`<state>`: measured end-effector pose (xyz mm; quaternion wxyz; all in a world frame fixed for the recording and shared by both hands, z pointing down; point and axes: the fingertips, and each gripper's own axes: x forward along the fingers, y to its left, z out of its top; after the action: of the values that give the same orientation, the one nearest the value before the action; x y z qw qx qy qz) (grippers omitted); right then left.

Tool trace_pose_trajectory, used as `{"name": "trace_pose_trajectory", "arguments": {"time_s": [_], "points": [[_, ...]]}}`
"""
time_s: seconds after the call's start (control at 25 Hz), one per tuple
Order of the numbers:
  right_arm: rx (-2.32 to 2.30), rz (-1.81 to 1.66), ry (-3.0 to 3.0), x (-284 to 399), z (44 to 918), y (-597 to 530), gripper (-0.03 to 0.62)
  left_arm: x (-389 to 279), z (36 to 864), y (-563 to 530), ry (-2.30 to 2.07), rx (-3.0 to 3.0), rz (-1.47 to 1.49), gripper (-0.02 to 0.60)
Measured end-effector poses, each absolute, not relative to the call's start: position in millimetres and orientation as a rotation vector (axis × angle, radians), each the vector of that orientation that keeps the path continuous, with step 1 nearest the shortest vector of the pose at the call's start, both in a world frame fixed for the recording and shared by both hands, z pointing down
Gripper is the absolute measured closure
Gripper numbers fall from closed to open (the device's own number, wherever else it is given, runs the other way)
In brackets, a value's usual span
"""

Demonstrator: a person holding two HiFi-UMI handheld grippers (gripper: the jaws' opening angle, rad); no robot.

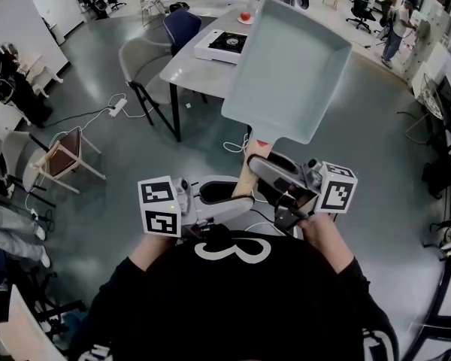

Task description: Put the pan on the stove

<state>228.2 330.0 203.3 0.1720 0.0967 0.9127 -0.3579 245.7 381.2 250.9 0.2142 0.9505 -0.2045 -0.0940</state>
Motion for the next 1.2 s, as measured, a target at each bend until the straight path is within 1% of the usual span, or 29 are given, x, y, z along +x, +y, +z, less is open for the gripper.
{"name": "trace_pose_trajectory", "arguments": {"time_s": [0.4, 0.84, 1.2], "points": [[0.254, -1.027, 2.591, 220.8, 202.5, 320.7, 0.441, 240.8, 251.0, 372.1, -0.539, 2.623, -0.283, 0.446], [0.211, -1.098, 2.579, 217.9, 230.8, 303.7, 0.444, 238.8, 276.2, 357.3, -0.532, 2.579, -0.262, 0.446], [0.128, -1.178, 2.542, 139.0, 250.5, 207.6, 0.445, 158.6, 292.1, 265.2, -0.469, 2.521, -0.227, 0.446]]}}
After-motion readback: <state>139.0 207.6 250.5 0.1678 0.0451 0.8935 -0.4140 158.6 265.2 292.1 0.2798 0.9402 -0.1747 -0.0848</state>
